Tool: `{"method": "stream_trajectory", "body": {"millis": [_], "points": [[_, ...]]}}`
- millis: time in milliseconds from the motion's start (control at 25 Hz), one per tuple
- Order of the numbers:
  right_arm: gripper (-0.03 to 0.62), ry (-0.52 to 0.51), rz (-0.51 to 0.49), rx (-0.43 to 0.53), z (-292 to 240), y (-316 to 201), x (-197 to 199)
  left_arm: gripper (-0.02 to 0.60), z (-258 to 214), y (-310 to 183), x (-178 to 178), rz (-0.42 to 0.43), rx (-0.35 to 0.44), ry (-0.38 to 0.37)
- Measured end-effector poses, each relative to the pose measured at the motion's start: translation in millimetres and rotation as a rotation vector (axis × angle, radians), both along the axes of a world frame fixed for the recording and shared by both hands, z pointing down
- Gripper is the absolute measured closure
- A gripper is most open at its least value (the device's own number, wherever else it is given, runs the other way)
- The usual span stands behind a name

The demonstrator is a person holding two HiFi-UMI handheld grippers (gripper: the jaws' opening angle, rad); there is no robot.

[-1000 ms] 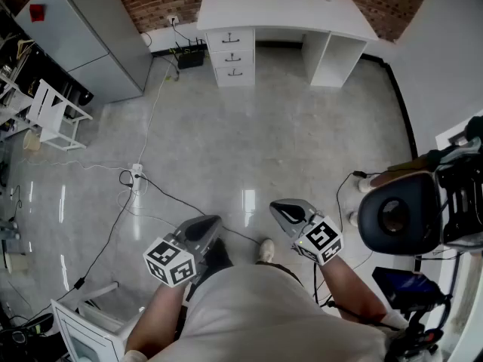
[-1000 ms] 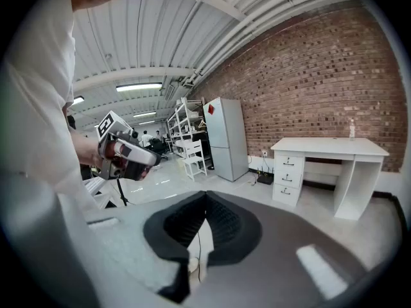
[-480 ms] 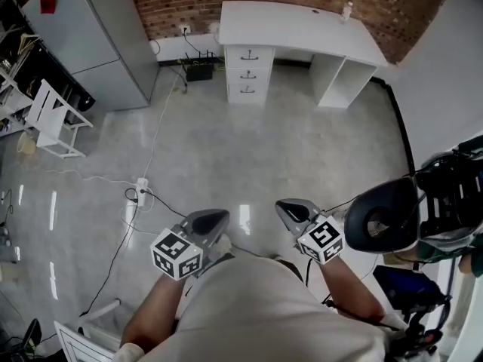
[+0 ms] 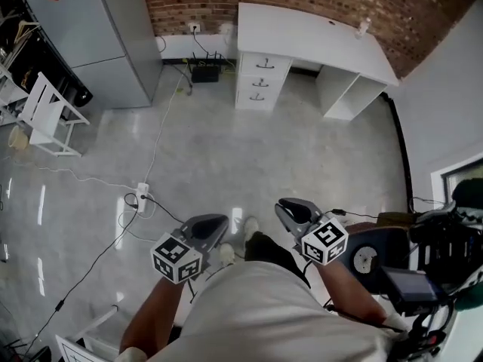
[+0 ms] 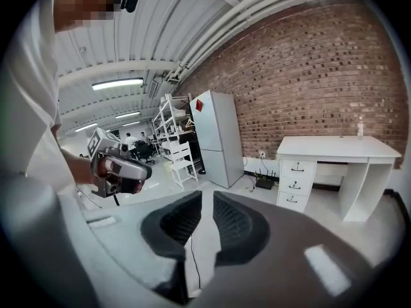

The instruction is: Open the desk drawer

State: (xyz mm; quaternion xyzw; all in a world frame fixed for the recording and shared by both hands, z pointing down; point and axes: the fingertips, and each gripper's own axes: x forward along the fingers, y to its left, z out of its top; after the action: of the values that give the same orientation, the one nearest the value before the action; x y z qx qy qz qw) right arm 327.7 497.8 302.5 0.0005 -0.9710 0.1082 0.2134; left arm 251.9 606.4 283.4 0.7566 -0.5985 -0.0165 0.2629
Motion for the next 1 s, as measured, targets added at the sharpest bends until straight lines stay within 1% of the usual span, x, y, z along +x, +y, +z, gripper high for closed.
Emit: {"method": "stream_trajectory", "body": {"millis": [160, 320, 400, 520, 720, 880, 1000], "points": [[0.535, -0.002, -0.004, -0.011, 2, -33, -52, 0.554, -1, -24, -39, -0.012, -0.002, -0.015], [0.533, -0.040, 0.006, -0.051, 9, -90, -103, 0.545, 4, -69, -76, -0.018, -0.038, -0.024], [0.533, -0.056, 0.016, -0.079, 10, -122, -131, 0.544, -1, -98, -97, -0.004, -0.059, -0.042], [0.533, -0.076, 0.001, -0.085, 8, -170, -169, 0.541, -9, -152, -126, 0.030, -0.073, -0.069], [0.533, -0.060, -0.017, -0.088, 27, -247, -209, 0.540, -12, -242, -163, 0.046, -0.057, -0.087], [0.533, -0.049, 0.056, -0.149, 55, -296, -230, 0.540, 2, -289, -187, 0.097, -0.079, -0.087], [0.533, -0.036, 0.123, -0.233, 70, -319, -248, 0.540, 4, -308, -213, 0.126, -0.084, -0.074]]}}
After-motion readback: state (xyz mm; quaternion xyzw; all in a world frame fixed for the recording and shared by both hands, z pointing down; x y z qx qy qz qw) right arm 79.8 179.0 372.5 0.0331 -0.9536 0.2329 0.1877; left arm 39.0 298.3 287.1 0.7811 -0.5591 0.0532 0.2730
